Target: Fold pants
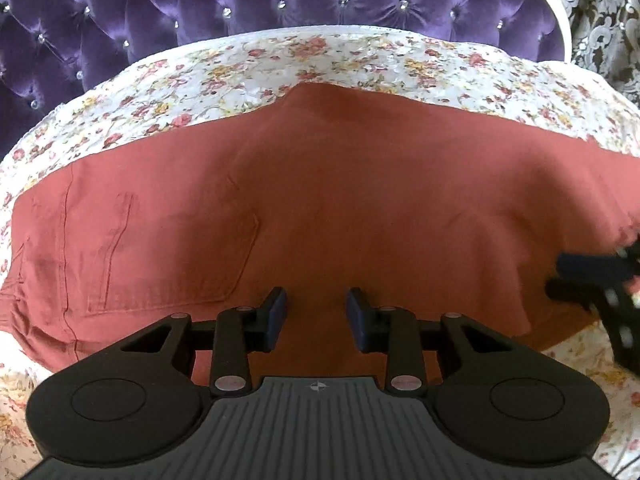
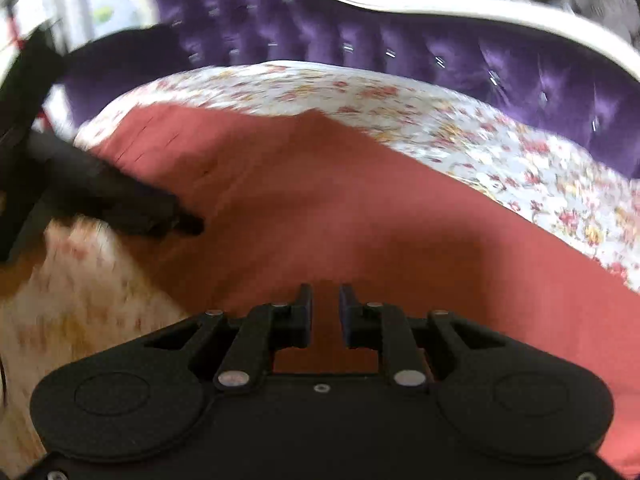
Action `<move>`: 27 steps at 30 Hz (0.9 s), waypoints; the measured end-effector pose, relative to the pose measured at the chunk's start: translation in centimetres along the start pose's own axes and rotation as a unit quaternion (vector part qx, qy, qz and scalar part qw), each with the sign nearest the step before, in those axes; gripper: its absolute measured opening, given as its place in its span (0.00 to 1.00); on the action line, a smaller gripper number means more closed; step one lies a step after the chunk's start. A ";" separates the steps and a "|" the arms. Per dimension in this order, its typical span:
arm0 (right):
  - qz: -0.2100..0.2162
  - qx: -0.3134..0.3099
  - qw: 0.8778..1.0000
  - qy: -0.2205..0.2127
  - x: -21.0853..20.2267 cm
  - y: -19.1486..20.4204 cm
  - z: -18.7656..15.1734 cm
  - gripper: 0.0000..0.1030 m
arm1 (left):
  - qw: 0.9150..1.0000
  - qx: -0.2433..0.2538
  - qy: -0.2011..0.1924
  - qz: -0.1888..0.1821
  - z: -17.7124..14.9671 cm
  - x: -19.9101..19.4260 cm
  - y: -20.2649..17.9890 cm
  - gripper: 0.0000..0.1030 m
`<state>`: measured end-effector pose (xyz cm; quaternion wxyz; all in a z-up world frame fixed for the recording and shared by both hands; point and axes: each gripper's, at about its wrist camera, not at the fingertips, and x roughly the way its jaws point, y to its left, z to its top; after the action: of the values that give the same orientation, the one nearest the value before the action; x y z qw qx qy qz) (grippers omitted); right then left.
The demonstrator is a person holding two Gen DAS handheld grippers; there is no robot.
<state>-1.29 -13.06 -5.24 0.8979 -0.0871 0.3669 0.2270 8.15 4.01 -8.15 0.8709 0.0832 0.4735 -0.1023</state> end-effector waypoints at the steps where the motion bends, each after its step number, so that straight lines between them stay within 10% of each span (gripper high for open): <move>1: 0.001 -0.015 1.000 -0.002 0.0 0.6 -0.1 0.25 | 1.000 -0.002 0.004 -0.002 0.1 0.1 0.2 0.32; 11: -0.022 -0.178 0.984 -0.007 1.9 5.4 -0.7 0.41 | 0.997 -0.038 0.049 -0.037 1.6 0.8 2.1 0.32; 16: -0.034 -0.195 0.980 -0.006 2.7 5.8 -0.9 0.36 | 0.997 -0.036 0.053 -0.044 1.8 1.0 2.4 0.32; 19: -0.037 -0.177 0.983 -0.011 2.5 5.1 -0.4 0.08 | 0.997 -0.034 0.056 -0.048 2.0 1.0 2.6 0.32; 27: -0.025 -0.218 0.976 0.013 1.9 5.4 -2.0 0.11 | 0.999 -0.002 0.039 -0.021 1.7 -0.6 2.3 0.32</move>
<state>-3.90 -8.25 -8.01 0.8578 -0.2927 0.3183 0.2779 9.79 5.87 -6.64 0.8498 0.0754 0.5087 -0.1158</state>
